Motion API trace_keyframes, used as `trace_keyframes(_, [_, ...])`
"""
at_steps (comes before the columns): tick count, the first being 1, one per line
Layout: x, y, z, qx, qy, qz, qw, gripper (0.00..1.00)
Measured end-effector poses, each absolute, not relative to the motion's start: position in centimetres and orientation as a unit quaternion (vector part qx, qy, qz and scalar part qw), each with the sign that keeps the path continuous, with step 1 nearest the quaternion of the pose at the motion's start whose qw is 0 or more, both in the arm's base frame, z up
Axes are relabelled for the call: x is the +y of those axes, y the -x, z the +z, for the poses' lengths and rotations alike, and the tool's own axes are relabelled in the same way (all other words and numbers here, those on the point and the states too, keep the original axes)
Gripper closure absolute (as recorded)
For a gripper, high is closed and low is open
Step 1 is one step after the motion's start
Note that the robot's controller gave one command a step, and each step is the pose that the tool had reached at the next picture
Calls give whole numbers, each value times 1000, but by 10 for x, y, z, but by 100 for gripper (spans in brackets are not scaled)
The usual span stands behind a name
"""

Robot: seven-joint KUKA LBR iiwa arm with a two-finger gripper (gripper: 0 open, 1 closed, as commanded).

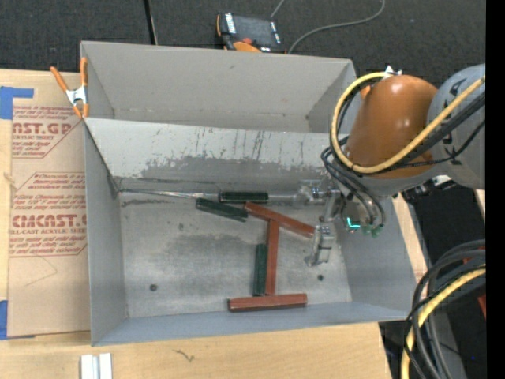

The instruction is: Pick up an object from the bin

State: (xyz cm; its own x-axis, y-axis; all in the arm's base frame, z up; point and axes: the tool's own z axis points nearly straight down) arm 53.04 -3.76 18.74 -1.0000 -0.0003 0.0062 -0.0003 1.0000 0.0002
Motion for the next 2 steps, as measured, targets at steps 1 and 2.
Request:
trace_keyframes(1, [-69, -576, 65, -1000, -8, 0, 2, 0])
trace_keyframes(2, [-68, -579, 71, -1000, -9, 0, -2, 100])
